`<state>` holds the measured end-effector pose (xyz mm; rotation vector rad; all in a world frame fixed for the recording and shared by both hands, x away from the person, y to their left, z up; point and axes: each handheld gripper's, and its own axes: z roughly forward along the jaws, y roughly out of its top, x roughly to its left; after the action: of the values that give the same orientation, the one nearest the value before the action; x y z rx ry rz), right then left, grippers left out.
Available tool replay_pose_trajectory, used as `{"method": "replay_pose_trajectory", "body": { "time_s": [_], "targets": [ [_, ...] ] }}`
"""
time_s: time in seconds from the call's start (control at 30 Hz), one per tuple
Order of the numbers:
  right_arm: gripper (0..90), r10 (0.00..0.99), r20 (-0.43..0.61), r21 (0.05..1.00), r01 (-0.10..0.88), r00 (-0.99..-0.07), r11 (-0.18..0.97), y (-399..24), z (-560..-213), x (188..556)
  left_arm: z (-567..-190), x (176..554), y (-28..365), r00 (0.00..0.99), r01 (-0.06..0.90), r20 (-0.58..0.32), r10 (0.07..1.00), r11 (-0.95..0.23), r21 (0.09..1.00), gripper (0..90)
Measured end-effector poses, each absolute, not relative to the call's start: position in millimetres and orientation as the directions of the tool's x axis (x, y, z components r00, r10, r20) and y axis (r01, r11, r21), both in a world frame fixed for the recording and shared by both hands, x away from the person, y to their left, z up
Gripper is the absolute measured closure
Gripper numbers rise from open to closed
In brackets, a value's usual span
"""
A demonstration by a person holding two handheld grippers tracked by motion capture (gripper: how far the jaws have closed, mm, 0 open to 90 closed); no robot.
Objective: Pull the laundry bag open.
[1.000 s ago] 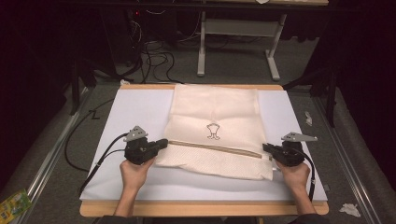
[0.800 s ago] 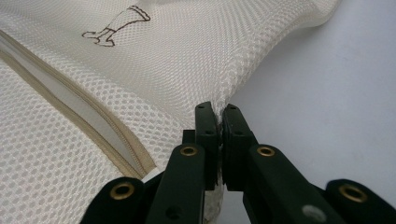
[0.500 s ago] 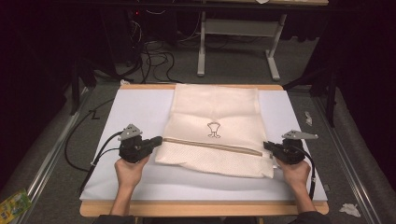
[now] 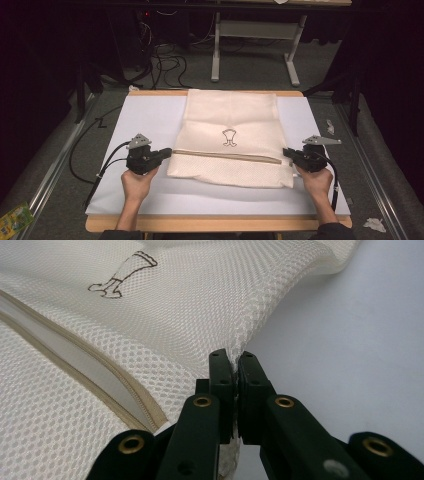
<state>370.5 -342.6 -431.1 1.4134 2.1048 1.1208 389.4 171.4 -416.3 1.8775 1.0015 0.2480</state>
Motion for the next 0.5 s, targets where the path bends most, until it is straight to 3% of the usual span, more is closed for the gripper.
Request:
{"method": "replay_pose_trajectory", "body": {
  "time_s": [0.2, 0.37, 0.5],
  "targets": [
    [88.4, 0.895, 0.119, 0.78, 0.598, -0.43, 0.184, -342.1, -430.1, 373.0, -418.1, 389.3, 168.8, 0.624, 0.534, -0.215, 0.751, -0.21, 0.819, 87.2],
    [88.5, 0.905, 0.106, 0.758, 0.623, -0.412, 0.195, -339.9, -429.2, 377.4, -424.9, 384.5, 161.7, 0.604, 0.534, -0.118, 0.788, -0.29, 0.794, 87.2],
    [88.5, 0.902, 0.109, 0.757, 0.623, -0.418, 0.197, -339.3, -429.2, 377.2, -423.6, 384.8, 164.9, 0.604, 0.535, -0.15, 0.783, -0.259, 0.804, 87.2]
  ]
}}
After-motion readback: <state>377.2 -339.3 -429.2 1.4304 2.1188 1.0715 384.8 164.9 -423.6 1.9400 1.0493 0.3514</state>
